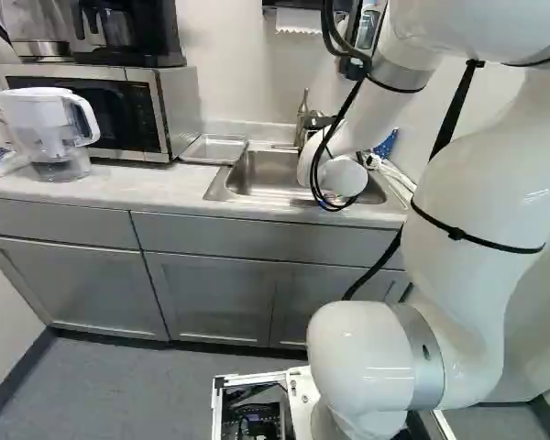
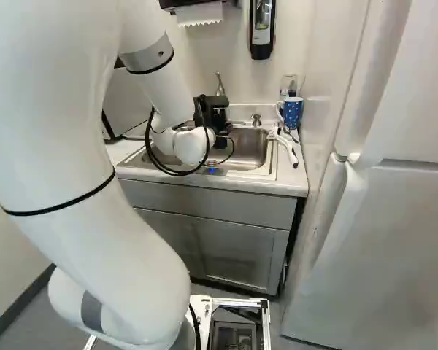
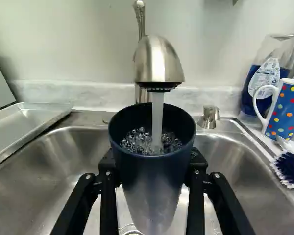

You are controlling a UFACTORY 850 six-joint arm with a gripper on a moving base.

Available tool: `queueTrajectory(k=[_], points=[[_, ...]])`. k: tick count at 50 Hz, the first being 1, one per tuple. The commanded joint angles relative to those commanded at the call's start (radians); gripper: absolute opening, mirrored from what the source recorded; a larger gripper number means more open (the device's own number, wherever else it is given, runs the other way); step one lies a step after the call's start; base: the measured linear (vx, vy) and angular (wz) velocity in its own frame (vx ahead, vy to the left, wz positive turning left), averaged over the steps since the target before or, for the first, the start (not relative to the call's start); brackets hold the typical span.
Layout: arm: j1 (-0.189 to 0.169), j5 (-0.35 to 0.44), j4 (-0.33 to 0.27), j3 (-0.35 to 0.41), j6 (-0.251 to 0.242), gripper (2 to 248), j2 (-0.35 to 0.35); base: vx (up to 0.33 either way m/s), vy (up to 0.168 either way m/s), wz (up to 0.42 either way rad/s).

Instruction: Rinse the cup and place it in the tray

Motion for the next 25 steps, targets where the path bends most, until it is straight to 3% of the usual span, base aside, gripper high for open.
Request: queueTrajectory(k=[25], points=[[0.000,0.000,0.000,0.000,0.000,125,0.000,0.000,0.000,0.000]])
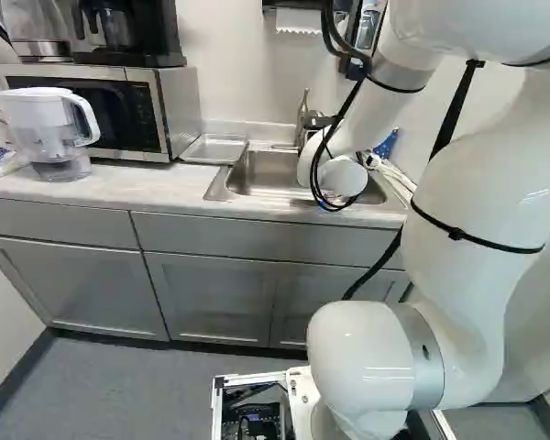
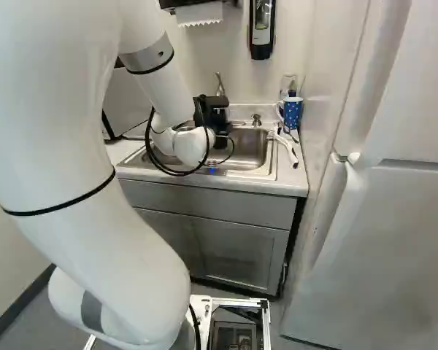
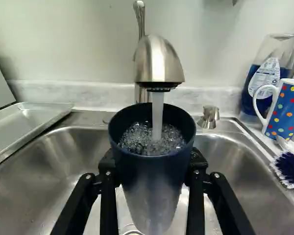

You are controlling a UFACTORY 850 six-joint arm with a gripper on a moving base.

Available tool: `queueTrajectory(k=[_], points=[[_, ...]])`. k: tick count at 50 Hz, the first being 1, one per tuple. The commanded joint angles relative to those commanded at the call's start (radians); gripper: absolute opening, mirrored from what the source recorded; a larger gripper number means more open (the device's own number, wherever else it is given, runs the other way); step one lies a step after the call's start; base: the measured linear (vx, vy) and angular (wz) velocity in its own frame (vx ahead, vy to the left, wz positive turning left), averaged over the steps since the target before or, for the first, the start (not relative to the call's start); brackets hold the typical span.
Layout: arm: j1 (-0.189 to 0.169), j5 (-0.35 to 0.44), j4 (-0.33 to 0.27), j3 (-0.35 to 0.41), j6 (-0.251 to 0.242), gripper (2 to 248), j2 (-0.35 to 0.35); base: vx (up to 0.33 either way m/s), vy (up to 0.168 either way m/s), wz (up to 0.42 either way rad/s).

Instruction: Rinse the cup and place it in the tray

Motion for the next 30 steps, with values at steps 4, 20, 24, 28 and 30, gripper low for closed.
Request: queueTrajectory(k=[4,20,24,28,30], points=[[0.000,0.000,0.000,0.000,0.000,125,0.000,0.000,0.000,0.000],[0.000,0.000,0.000,0.000,0.000,125,0.000,0.000,0.000,0.000],[0.004,0.000,0.000,0.001,0.000,125,0.001,0.000,0.000,0.000],[0.013,0.000,0.000,0.002,0.000,125,0.002,0.000,0.000,0.000],[0.019,0.000,0.000,0.003,0.000,125,0.003,0.000,0.000,0.000]])
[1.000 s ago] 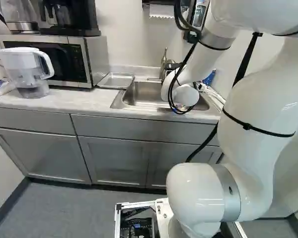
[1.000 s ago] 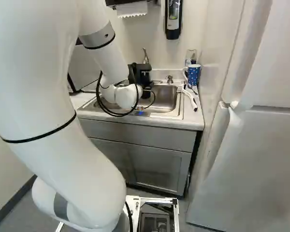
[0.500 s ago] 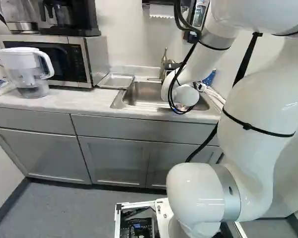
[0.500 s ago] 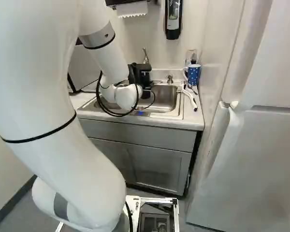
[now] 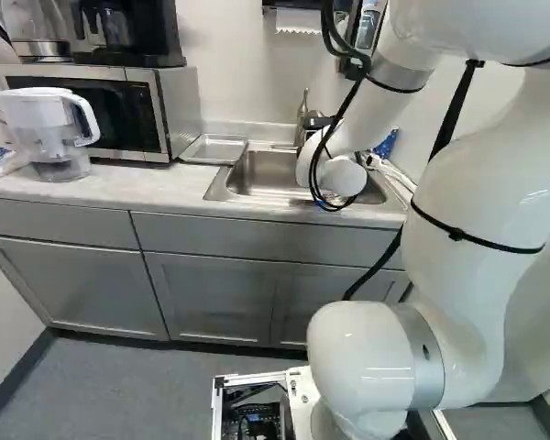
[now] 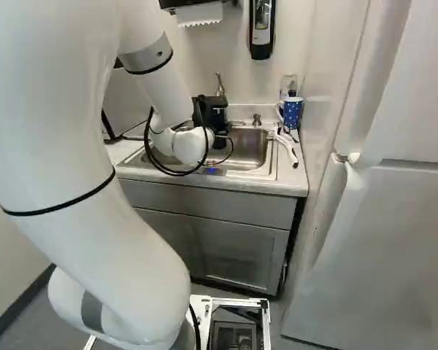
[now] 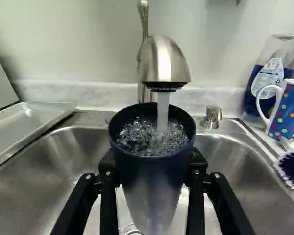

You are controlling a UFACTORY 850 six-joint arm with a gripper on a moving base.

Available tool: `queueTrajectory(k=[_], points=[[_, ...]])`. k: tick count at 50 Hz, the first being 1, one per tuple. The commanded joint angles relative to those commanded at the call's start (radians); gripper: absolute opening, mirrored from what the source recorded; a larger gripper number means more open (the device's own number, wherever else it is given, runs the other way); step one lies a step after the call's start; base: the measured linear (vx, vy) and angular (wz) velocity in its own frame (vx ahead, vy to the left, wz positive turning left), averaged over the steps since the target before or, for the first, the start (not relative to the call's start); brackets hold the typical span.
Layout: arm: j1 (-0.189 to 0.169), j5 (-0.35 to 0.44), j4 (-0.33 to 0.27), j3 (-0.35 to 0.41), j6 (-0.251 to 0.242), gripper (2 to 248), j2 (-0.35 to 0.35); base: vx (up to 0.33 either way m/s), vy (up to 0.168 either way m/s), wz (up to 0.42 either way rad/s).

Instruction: Rinse the cup and place it in the tray

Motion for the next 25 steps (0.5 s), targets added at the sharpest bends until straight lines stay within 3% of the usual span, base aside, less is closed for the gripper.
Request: queueTrajectory(k=[25], points=[[0.077,0.000,0.000,0.008,0.000,125,0.008,0.000,0.000,0.000]])
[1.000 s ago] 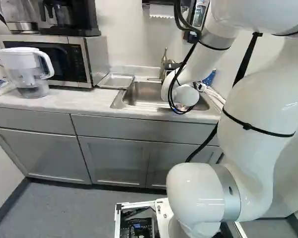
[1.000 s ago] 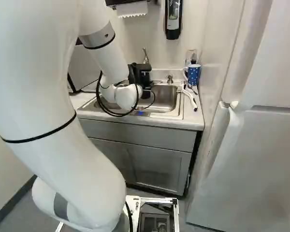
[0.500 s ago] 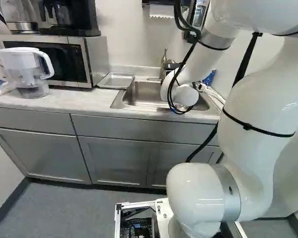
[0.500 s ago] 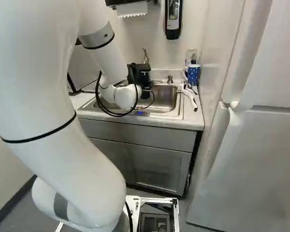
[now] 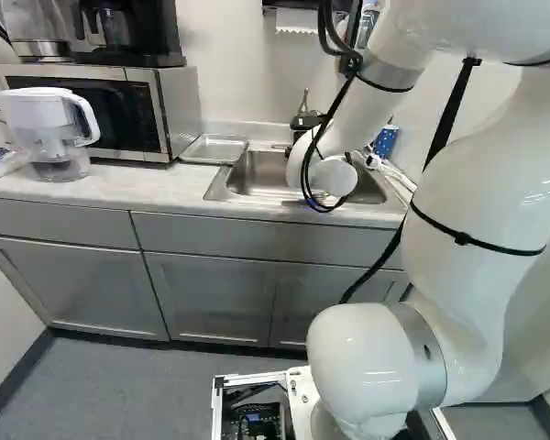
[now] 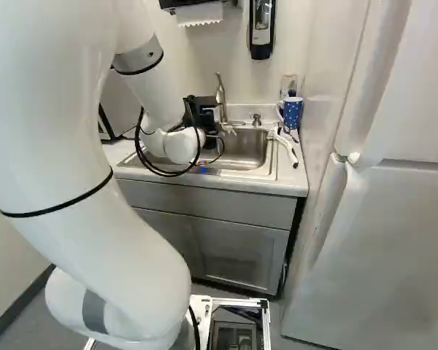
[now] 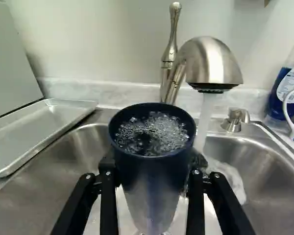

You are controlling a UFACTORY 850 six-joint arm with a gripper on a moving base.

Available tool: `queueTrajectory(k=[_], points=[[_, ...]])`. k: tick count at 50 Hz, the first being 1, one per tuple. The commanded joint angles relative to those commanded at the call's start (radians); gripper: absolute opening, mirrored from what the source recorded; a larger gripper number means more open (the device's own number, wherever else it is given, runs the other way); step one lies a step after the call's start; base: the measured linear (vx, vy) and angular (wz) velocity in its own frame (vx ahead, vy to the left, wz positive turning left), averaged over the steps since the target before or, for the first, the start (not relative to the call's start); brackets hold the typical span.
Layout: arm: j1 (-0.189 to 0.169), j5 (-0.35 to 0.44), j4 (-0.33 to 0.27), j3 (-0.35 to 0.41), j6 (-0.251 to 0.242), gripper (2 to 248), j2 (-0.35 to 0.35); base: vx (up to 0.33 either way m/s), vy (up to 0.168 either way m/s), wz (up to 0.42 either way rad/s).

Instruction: Rinse the cup and place it in the tray

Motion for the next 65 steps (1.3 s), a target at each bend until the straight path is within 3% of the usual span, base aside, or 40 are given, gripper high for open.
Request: queueTrajectory(k=[35,65], points=[[0.110,0.000,0.000,-0.019,0.000,125,0.028,0.000,0.000,0.000],[0.198,-0.052,0.000,-0.103,0.000,125,0.014,0.000,0.000,0.000]])
